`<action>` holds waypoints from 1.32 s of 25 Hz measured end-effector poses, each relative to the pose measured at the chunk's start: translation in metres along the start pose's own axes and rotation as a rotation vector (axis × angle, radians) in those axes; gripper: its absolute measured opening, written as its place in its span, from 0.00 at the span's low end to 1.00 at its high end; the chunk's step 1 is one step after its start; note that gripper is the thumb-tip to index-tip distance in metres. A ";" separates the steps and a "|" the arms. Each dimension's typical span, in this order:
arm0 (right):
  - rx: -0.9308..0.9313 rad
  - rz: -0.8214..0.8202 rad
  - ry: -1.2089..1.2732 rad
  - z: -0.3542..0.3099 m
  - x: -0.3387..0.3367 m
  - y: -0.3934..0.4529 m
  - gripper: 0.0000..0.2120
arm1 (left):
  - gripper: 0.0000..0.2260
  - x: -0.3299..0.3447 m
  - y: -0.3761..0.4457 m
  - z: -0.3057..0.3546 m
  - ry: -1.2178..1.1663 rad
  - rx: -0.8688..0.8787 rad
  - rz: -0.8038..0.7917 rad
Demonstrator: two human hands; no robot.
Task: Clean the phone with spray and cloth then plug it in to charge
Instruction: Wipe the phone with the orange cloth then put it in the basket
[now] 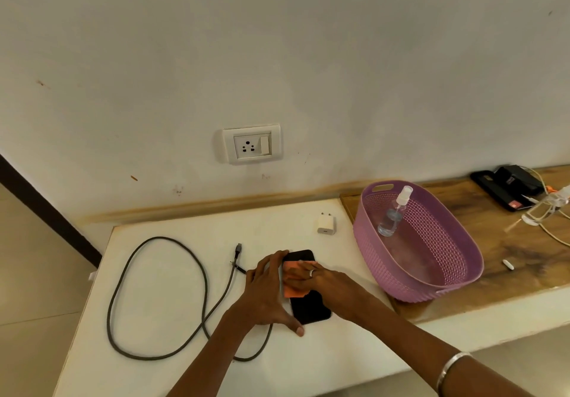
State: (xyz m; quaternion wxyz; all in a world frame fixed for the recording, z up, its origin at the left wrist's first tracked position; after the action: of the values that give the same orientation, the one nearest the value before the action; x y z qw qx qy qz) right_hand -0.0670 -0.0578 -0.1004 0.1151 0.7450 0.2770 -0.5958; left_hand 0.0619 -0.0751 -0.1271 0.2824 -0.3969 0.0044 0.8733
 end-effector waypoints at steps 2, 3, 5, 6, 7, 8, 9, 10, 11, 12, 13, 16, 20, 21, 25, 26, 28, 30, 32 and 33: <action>0.026 0.037 0.042 0.003 -0.006 0.012 0.26 | 0.70 -0.001 0.001 0.000 0.020 -0.002 0.015; 0.019 0.043 0.048 0.001 -0.008 0.016 0.24 | 0.70 -0.001 0.001 0.001 0.021 -0.009 0.021; 0.009 0.036 0.088 -0.002 -0.011 0.017 0.23 | 0.70 -0.001 0.002 0.001 0.004 -0.025 0.018; 0.006 0.035 0.121 -0.001 -0.012 0.014 0.23 | 0.70 0.000 0.003 0.001 -0.010 -0.034 0.010; 0.002 0.053 0.130 0.002 -0.013 0.011 0.25 | 0.69 0.001 0.003 0.001 -0.025 -0.041 0.005; 0.006 0.070 0.124 0.005 -0.013 0.008 0.28 | 0.69 0.000 0.003 0.002 -0.036 -0.044 0.007; 0.030 0.066 0.138 0.009 -0.010 0.008 0.29 | 0.68 0.000 0.003 0.003 -0.041 -0.044 0.010; 0.055 0.063 0.147 0.012 -0.005 0.006 0.27 | 0.67 -0.001 0.003 0.004 -0.039 -0.041 0.008; 0.103 0.081 0.139 0.012 -0.005 0.003 0.24 | 0.66 -0.001 0.004 0.004 -0.035 -0.038 0.005; 0.131 0.129 0.059 0.013 -0.006 0.000 0.23 | 0.65 0.000 0.004 0.004 -0.034 -0.036 0.005; 0.191 0.139 0.051 0.021 -0.003 -0.001 0.24 | 0.64 0.000 0.004 0.003 -0.036 -0.038 0.008; 0.352 0.145 0.079 0.034 0.001 -0.006 0.31 | 0.62 0.000 0.003 0.000 -0.048 -0.055 0.019; 0.433 0.146 0.106 0.012 0.004 -0.002 0.23 | 0.62 0.001 0.004 0.001 -0.064 -0.027 0.022; 0.406 0.163 0.103 0.001 0.004 0.001 0.21 | 0.62 0.002 0.004 0.001 -0.076 -0.027 0.015; 0.278 0.212 0.098 -0.027 -0.013 0.009 0.48 | 0.61 0.004 0.002 -0.004 -0.107 -0.078 -0.015; 0.277 0.244 0.087 -0.024 -0.015 0.008 0.49 | 0.61 0.004 0.002 -0.004 -0.088 -0.078 -0.008; 0.375 0.309 0.051 -0.008 -0.015 0.003 0.37 | 0.64 0.002 0.002 -0.003 -0.039 -0.073 0.013; 0.482 0.243 -0.041 0.011 -0.007 0.000 0.19 | 0.64 0.001 0.001 -0.003 -0.029 -0.080 0.023; 0.508 0.148 0.043 0.027 0.007 -0.003 0.19 | 0.65 0.000 0.001 -0.004 -0.028 -0.086 0.024; 0.511 0.137 0.054 0.032 0.009 -0.007 0.22 | 0.66 0.000 0.001 -0.004 -0.026 -0.083 0.028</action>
State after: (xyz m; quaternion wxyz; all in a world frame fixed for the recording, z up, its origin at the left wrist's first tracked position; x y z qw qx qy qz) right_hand -0.0959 -0.0656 -0.1166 -0.0442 0.7825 0.0695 -0.6171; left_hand 0.0640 -0.0766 -0.1297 0.2536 -0.3969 -0.0300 0.8816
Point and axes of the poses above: each hand's wrist, its own y-axis towards the middle knuckle, its own x-axis out of the palm, z = x × y, the point moved 7 cm from there along y, towards the middle knuckle, and after that the axes turned 8 degrees about -y, right-handed, at the moved point
